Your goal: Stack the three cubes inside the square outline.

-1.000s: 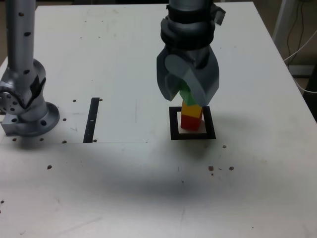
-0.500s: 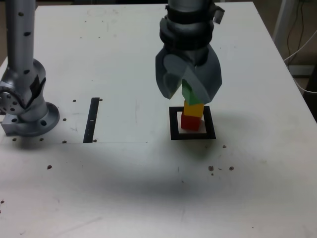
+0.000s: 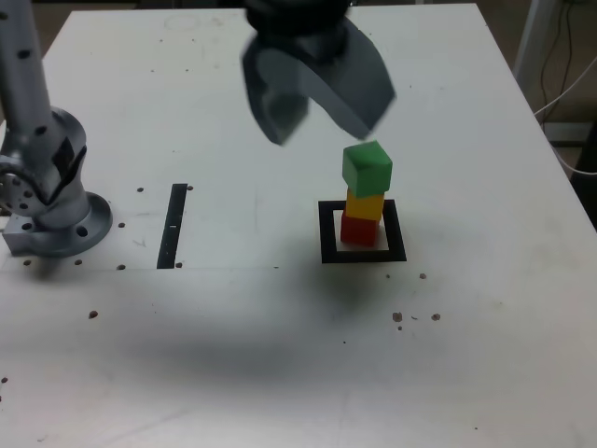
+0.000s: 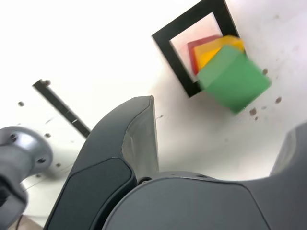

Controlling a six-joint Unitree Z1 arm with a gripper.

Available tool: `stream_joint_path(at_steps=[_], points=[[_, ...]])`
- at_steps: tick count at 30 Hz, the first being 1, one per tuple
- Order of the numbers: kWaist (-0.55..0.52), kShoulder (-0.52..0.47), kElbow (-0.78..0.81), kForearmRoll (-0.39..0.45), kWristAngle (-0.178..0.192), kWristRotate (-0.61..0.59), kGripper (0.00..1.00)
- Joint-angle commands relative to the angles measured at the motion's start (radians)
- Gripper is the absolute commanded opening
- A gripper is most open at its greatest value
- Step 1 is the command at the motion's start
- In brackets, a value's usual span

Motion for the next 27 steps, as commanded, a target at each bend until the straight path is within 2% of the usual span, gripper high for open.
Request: stream_joint_path(at_steps=[1, 5, 9, 18, 22, 27], points=[[0.005, -0.042, 0.017, 0.027, 0.003, -0.003, 1.00], [0.024, -0.099, 0.095, 0.052, 0.002, -0.012, 1.00], [0.043, -0.149, 0.208, 0.042, -0.005, -0.035, 1.00], [0.081, -0.276, 0.489, -0.098, -0.064, -0.140, 1.00], [0.082, -0.301, 0.542, -0.113, -0.071, -0.194, 1.00], [0.087, -0.307, 0.574, -0.103, -0.063, -0.256, 1.00]])
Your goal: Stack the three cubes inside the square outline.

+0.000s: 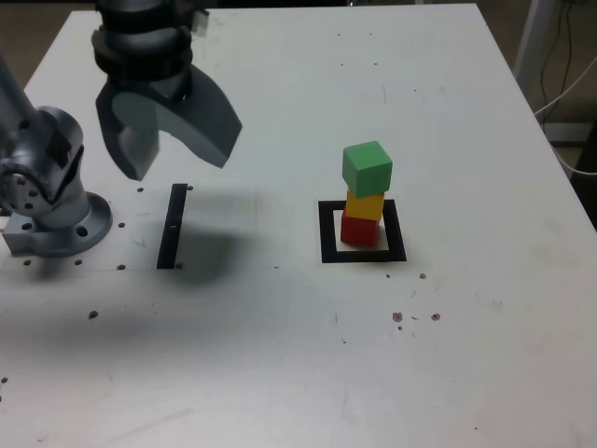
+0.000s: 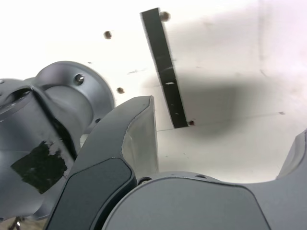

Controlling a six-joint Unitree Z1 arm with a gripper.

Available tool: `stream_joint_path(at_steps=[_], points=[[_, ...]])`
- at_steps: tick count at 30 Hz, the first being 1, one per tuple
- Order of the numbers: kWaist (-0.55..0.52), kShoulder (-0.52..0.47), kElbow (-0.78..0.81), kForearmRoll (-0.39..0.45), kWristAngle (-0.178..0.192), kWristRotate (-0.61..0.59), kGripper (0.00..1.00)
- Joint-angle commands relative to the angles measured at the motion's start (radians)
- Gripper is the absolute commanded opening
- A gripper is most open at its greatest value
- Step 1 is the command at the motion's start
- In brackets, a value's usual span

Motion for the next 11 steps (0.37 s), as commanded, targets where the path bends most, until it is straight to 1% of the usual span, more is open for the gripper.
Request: stream_joint_path(at_steps=[1, 7, 11], points=[[0.003, -0.005, 0.011, 0.005, 0.003, -0.021, 1.00], [0.011, 0.002, 0.035, 0.020, 0.008, -0.055, 1.00], [0.034, 0.032, 0.069, 0.001, 0.009, -0.059, 1.00]])
